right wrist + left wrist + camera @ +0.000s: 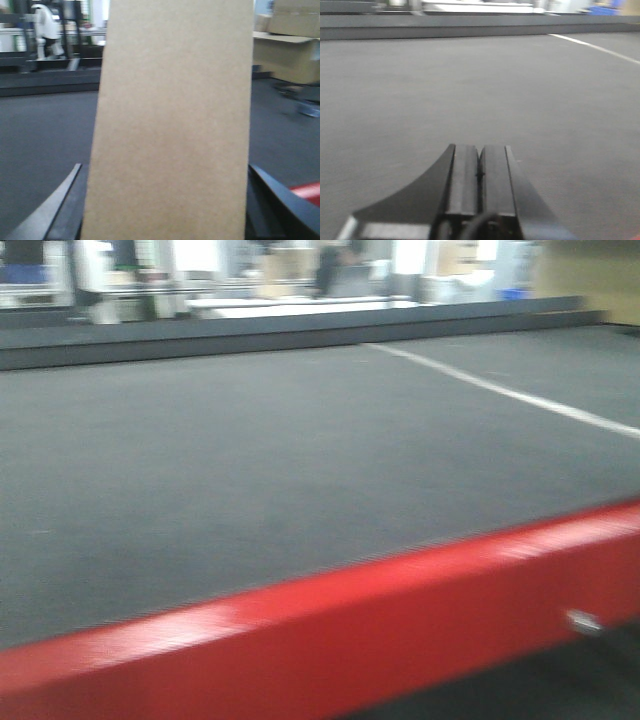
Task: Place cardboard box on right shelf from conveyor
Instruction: 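Drive the base away from the conveyor holding the box in the right gripper, then drive toward the steel shelf rack with blue bins, box held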
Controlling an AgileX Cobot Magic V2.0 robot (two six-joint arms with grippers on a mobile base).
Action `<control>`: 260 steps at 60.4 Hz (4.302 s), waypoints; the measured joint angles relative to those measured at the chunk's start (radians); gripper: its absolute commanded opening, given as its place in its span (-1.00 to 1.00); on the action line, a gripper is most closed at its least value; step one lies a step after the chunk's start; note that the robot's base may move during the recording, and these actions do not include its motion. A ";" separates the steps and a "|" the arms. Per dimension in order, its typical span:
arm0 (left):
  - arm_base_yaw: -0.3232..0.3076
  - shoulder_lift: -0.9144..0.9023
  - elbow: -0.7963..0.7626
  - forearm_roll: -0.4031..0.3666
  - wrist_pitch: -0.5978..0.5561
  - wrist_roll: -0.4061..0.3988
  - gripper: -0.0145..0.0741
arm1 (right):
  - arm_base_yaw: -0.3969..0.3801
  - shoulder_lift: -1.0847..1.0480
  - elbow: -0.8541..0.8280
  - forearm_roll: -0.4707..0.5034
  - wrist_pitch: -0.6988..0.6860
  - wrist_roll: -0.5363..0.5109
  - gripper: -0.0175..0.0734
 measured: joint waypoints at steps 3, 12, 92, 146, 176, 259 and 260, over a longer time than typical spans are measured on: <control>0.000 0.000 0.000 0.000 0.000 0.000 -0.94 | 0.000 0.000 0.000 0.000 0.000 0.000 -0.24; 0.000 0.000 0.000 0.000 0.000 0.000 -0.94 | 0.000 0.000 0.000 0.000 0.000 0.000 -0.24; 0.000 0.000 0.000 0.000 0.000 0.000 -0.94 | 0.000 0.000 0.000 0.000 0.000 0.000 -0.24; 0.033 0.000 0.000 0.000 0.000 0.000 -0.93 | 0.000 0.000 0.000 0.000 0.002 0.000 -0.24; 0.061 0.000 0.000 0.000 0.000 0.000 -0.94 | 0.000 0.000 0.000 0.000 0.002 0.000 -0.24; 0.061 0.000 0.000 0.000 0.000 0.000 -0.94 | 0.000 0.000 0.000 0.000 0.002 0.000 -0.24; 0.061 0.000 0.000 0.000 0.000 0.000 -0.94 | 0.000 0.000 0.000 0.000 0.002 0.000 -0.24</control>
